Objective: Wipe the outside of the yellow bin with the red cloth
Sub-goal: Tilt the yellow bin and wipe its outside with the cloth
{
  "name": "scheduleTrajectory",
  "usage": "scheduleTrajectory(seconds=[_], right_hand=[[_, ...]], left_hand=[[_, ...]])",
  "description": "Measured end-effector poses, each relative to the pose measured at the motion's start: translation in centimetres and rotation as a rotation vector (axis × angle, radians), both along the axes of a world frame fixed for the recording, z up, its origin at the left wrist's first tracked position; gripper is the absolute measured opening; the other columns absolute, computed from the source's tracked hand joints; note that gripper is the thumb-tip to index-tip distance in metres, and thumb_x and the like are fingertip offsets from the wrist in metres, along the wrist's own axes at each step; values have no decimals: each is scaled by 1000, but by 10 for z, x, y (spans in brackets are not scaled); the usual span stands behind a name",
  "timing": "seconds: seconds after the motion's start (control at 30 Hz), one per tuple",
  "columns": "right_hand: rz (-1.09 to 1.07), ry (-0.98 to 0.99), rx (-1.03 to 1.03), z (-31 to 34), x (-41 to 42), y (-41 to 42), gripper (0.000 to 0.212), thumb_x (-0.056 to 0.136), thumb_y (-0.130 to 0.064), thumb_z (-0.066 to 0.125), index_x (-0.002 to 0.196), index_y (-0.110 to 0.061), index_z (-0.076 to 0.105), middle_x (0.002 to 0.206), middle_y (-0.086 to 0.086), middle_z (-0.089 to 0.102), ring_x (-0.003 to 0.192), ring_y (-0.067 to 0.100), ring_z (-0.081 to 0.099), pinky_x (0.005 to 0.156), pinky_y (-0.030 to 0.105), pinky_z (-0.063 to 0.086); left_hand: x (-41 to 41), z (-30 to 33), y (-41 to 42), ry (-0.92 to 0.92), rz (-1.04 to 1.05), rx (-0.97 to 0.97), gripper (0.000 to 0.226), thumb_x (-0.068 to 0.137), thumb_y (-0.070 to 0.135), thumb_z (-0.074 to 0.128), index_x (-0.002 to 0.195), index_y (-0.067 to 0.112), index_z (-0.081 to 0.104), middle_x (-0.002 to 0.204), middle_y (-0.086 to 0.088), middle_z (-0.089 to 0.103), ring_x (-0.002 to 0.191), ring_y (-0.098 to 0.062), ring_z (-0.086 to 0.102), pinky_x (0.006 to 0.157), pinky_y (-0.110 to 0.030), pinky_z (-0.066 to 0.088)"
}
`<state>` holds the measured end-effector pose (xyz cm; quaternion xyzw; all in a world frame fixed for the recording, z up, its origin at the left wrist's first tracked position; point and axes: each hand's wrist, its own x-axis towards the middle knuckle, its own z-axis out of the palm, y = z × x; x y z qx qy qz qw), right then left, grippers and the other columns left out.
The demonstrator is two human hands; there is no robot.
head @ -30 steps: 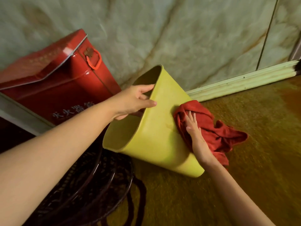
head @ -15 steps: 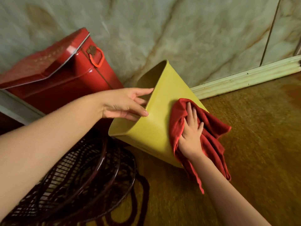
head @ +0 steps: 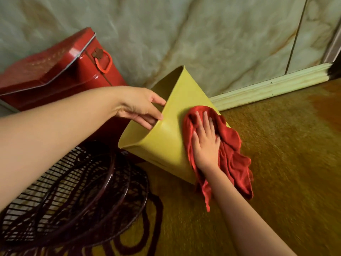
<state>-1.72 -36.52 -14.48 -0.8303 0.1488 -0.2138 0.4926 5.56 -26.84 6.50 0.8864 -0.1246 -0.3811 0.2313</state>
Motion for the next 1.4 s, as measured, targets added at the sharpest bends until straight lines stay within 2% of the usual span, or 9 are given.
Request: scheduleTrajectory(seconds=[0.13, 0.33, 0.43, 0.57, 0.67, 0.87, 0.97, 1.13, 1.4], right_hand=[[-57, 324, 213, -24, -20, -24, 56, 97, -29, 31, 144, -20, 4, 158, 1, -1, 145, 17, -5, 115, 53, 1], [-65, -245, 126, 34, -13, -9, 55, 84, -50, 21, 138, -43, 11, 155, 4, 22, 143, 20, 16, 113, 53, 15], [-127, -217, 213, 24, -10, -28, 75, 77, -52, 25, 142, -13, 27, 151, 12, 29, 142, 26, 22, 112, 56, 21], [-57, -62, 89, 0, 3, -31, 74, 80, -54, 22, 145, -20, 12, 157, 3, 11, 145, 21, 5, 113, 60, 13], [-84, -5, 34, -16, 8, -11, 64, 87, -45, 26, 145, -28, 5, 158, -5, 0, 145, 17, -4, 111, 62, 3], [-152, -138, 160, 13, 5, -13, 64, 84, -47, 24, 144, -27, 13, 157, 0, 13, 144, 18, 7, 113, 58, 5], [-136, -257, -57, 25, -9, -7, 65, 83, -50, 29, 140, -38, 1, 154, -6, 13, 143, 21, 13, 112, 55, 12], [-226, -216, -109, 26, -14, -38, 79, 80, -53, 31, 144, -9, 18, 154, 13, 22, 140, 31, 22, 112, 52, 22], [-156, -198, -164, 31, 10, -51, 75, 82, -58, 25, 145, -17, 17, 156, 5, 20, 142, 25, 21, 113, 51, 24]], left_hand=[[-15, -3, -17, 19, 6, -69, 55, 84, 3, 54, 134, 14, 36, 89, 0, 67, 55, -3, 66, 51, -17, 55], [-21, -6, -61, -62, -30, -105, 55, 82, 0, 55, 132, 10, 35, 70, 2, 64, 43, -1, 59, 61, -25, 55], [-19, -8, -63, -107, -9, -219, 59, 81, 6, 59, 134, 10, 34, 81, 0, 66, 66, -7, 62, 71, -23, 55], [-17, -3, -10, -407, -351, -6, 78, 70, 10, 71, 137, 19, 31, 105, 8, 60, 88, -1, 59, 75, -4, 45], [-24, -7, 26, -616, -361, 109, 69, 68, 11, 72, 129, 30, 44, 80, 3, 66, 62, 6, 54, 63, -9, 48], [-15, -5, -23, -820, -259, -64, 27, 64, 10, 72, 91, 11, 69, 77, -1, 66, 72, -7, 62, 61, -2, 41], [-12, -5, -53, -785, -220, -114, 27, 67, 7, 71, 94, 8, 67, 87, -8, 70, 76, -11, 63, 66, -17, 48], [-7, 4, -49, -403, -460, -201, 62, 70, -10, 62, 120, 25, 49, 109, 6, 61, 78, 15, 58, 79, -6, 46], [14, 8, -18, -809, -388, -40, 21, 68, 9, 72, 89, 12, 70, 84, -5, 65, 70, -8, 59, 72, -23, 45]])
